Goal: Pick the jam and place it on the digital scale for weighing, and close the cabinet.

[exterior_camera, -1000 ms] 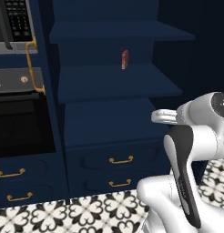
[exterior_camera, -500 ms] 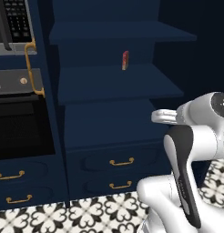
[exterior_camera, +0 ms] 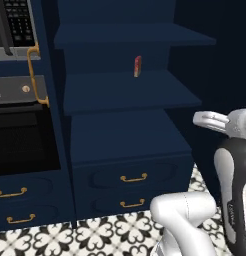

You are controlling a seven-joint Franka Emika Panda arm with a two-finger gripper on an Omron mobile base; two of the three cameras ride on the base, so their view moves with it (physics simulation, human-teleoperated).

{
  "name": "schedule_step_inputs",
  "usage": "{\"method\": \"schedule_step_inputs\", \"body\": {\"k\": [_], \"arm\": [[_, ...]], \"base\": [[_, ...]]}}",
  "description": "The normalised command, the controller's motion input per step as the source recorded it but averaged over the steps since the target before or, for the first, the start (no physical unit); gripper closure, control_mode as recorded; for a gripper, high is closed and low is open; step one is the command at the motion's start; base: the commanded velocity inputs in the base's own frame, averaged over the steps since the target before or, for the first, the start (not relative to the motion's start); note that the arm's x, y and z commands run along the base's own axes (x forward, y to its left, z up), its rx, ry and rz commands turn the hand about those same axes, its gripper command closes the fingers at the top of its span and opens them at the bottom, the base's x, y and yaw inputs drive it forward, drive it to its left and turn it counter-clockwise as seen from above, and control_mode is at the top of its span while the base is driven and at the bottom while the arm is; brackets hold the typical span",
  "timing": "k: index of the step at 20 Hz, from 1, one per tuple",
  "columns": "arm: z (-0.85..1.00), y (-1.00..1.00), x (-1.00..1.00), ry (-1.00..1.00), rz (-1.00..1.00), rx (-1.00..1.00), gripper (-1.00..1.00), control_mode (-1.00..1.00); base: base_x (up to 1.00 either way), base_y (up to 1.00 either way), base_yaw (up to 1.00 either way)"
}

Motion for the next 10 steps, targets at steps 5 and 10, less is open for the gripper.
{"method": "schedule_step_inputs", "body": {"k": [5,10], "arm": [[-0.01,-0.26,-0.92,-0.46,-0.22,0.37,-1.00,-1.00],[-0.15,-0.53,-0.83,-0.32,-0.23,0.43,-1.00,-1.00]], "base": [[0.00,0.00,0.00],[0.00,0.00,0.00]]}}
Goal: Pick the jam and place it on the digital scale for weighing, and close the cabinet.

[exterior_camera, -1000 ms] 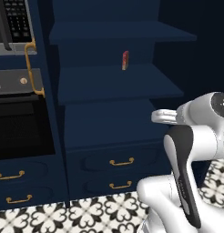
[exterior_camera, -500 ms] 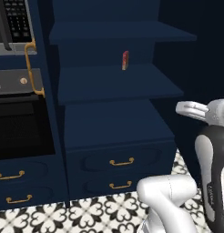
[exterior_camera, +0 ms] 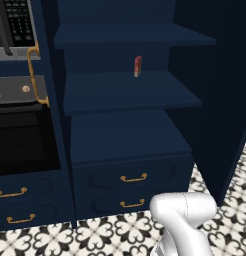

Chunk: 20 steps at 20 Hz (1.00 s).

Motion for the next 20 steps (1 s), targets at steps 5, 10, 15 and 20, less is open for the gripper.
{"method": "schedule_step_inputs", "body": {"k": [5,10,15,20], "arm": [[-0.25,-0.97,-0.44,0.00,0.01,0.40,-1.00,-1.00],[-0.34,-0.84,0.11,0.00,0.31,0.41,-1.00,-1.00],[-0.36,-0.68,0.31,0.00,0.29,0.36,-1.00,-1.00],[-0.20,-0.62,0.78,0.10,0.20,0.26,-1.00,-1.00]], "base": [[0.00,0.00,0.00],[0.00,0.00,0.00],[0.00,0.00,0.00],[0.00,0.00,0.00]]}}
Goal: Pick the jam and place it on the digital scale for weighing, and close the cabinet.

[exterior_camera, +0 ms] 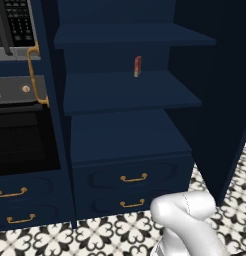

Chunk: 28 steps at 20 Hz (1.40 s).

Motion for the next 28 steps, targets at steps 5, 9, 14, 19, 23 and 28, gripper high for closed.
{"method": "schedule_step_inputs", "body": {"k": [5,9,14,19,23,28], "arm": [[-0.23,-0.58,0.87,0.06,0.13,0.20,-1.00,-1.00],[-0.40,-0.24,1.00,0.03,0.01,0.10,-1.00,-1.00],[-0.30,-0.51,0.81,0.00,0.00,0.14,-1.00,-1.00],[-0.52,-0.85,0.60,0.00,0.04,0.15,-1.00,-1.00],[-0.53,-0.41,0.72,0.00,0.01,0.06,-1.00,-1.00],[-0.25,-0.03,0.85,0.02,0.00,0.01,-1.00,-1.00]], "base": [[0.00,0.00,0.00],[0.00,0.00,0.00],[0.00,0.00,0.00],[0.00,0.00,0.00],[0.00,0.00,0.00],[0.00,0.00,0.00]]}}
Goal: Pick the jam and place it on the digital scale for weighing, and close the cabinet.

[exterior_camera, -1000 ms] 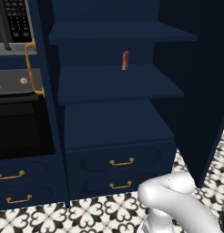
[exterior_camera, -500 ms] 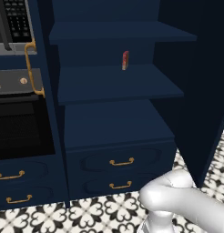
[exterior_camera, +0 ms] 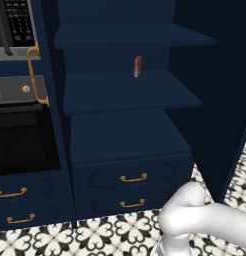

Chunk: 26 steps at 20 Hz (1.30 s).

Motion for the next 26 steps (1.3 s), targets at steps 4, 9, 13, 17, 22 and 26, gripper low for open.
{"method": "schedule_step_inputs", "body": {"k": [4,9,13,17,22,26], "arm": [[-0.11,-0.04,0.63,0.03,0.02,0.04,-1.00,-1.00],[-0.07,0.53,0.15,0.00,0.04,0.03,-1.00,-1.00],[-0.04,0.99,0.31,0.00,0.00,0.00,-1.00,-1.00],[0.00,0.76,0.09,0.00,0.00,0.00,-1.00,-1.00],[-0.01,0.97,0.17,0.00,-0.06,0.00,-1.00,-1.00],[0.00,1.00,0.52,0.00,-0.16,0.00,-1.00,-1.00]], "base": [[0.00,0.00,0.00],[0.00,0.00,0.00],[0.00,0.00,0.00],[0.00,0.00,0.00],[0.00,0.00,0.00],[0.00,0.00,0.00]]}}
